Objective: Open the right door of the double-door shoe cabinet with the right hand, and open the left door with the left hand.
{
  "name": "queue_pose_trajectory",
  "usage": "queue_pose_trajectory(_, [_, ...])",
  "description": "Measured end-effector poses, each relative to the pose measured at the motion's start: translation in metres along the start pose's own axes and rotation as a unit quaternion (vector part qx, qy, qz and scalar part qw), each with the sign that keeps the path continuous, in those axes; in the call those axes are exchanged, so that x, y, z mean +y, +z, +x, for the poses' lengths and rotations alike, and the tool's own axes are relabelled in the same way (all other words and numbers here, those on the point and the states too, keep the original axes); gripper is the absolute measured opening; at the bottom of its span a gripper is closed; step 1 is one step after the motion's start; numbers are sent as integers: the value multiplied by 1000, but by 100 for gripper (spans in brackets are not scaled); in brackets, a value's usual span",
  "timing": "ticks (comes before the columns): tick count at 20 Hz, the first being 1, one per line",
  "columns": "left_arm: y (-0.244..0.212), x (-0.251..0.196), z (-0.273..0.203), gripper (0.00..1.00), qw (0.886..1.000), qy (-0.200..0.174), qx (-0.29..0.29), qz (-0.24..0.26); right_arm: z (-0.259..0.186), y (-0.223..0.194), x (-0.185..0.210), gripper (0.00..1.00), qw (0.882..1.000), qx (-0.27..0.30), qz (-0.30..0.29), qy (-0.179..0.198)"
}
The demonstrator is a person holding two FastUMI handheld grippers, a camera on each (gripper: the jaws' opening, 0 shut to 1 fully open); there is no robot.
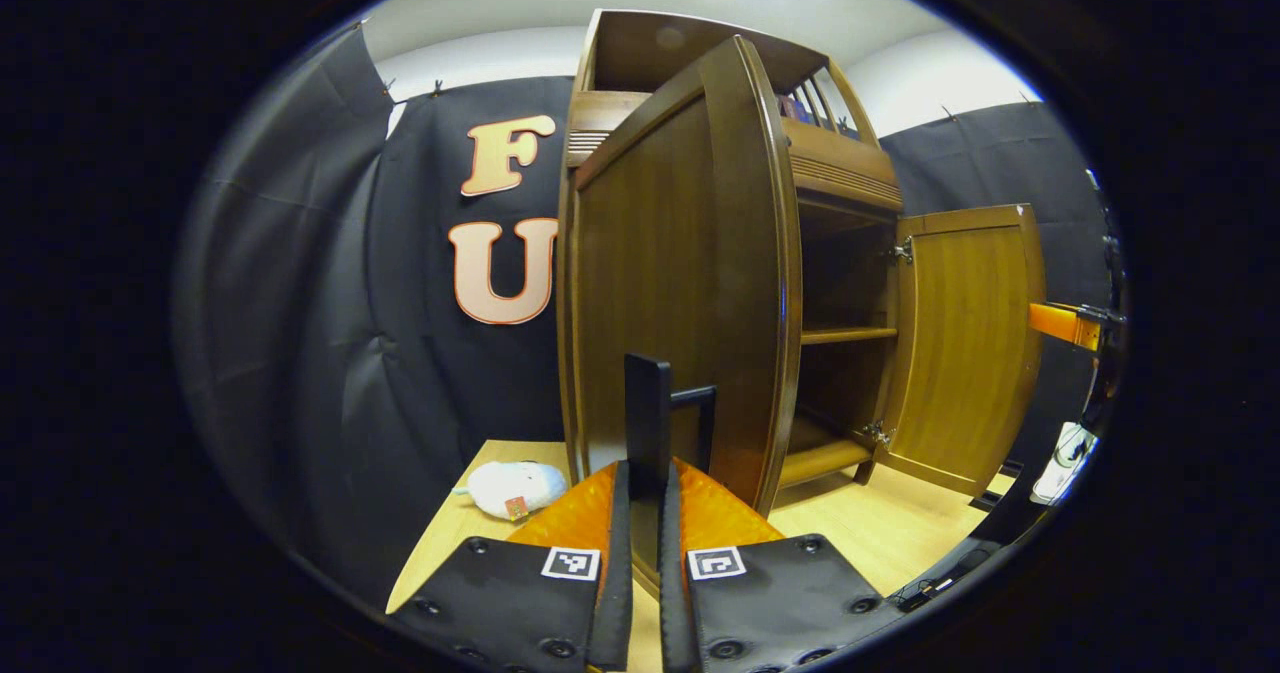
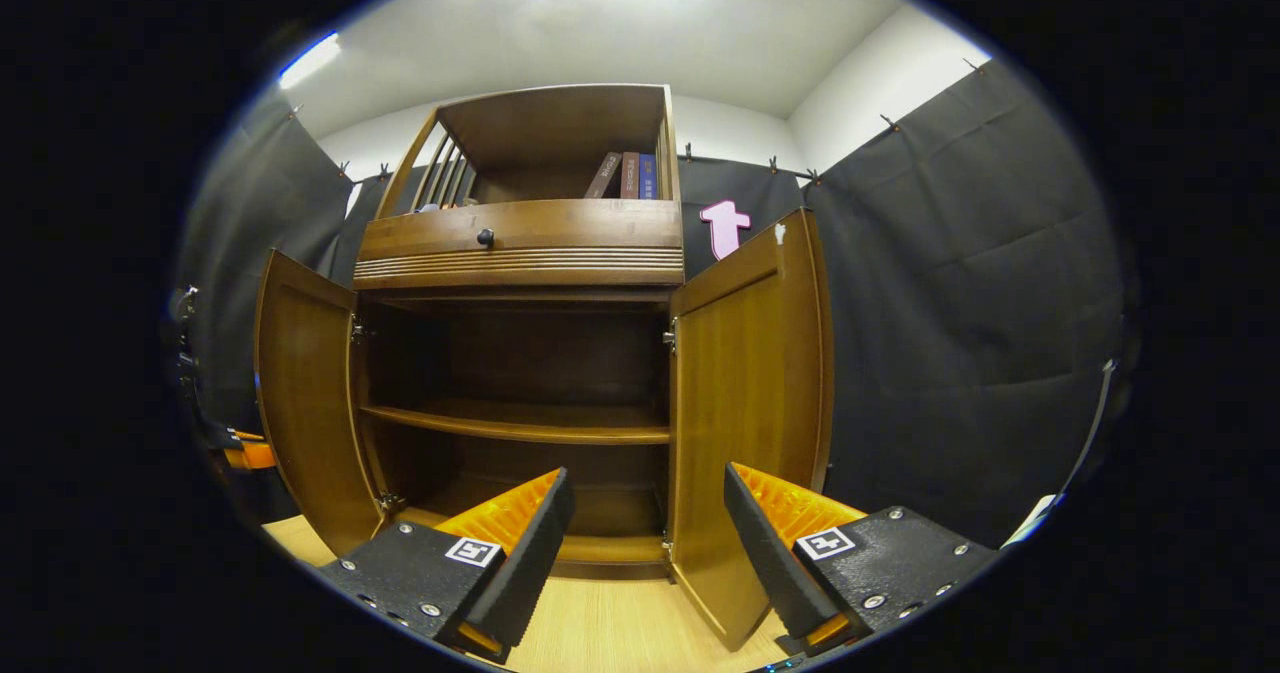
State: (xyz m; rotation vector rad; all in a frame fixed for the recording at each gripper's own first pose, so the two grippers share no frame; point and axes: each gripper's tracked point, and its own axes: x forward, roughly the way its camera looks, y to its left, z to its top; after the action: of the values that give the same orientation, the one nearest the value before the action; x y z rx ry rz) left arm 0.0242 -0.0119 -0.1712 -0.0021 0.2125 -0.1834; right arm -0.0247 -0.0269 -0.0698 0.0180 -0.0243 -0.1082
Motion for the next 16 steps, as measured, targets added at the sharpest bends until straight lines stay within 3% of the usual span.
queue_pose_trajectory(8, [-2, 29, -12, 17, 1000, -3, -1, -7, 6, -3, 32, 98, 1000, 3, -2, 19])
queue_pose_trajectory(15, [-1, 65, -23, 18, 1000, 21, -5, -6, 15, -8, 57, 99, 999, 7, -2, 31])
queue_pose_trajectory(16, [-1, 71, -26, 18, 1000, 26, -7, -6, 16, -7, 60, 92, 999, 8, -1, 34])
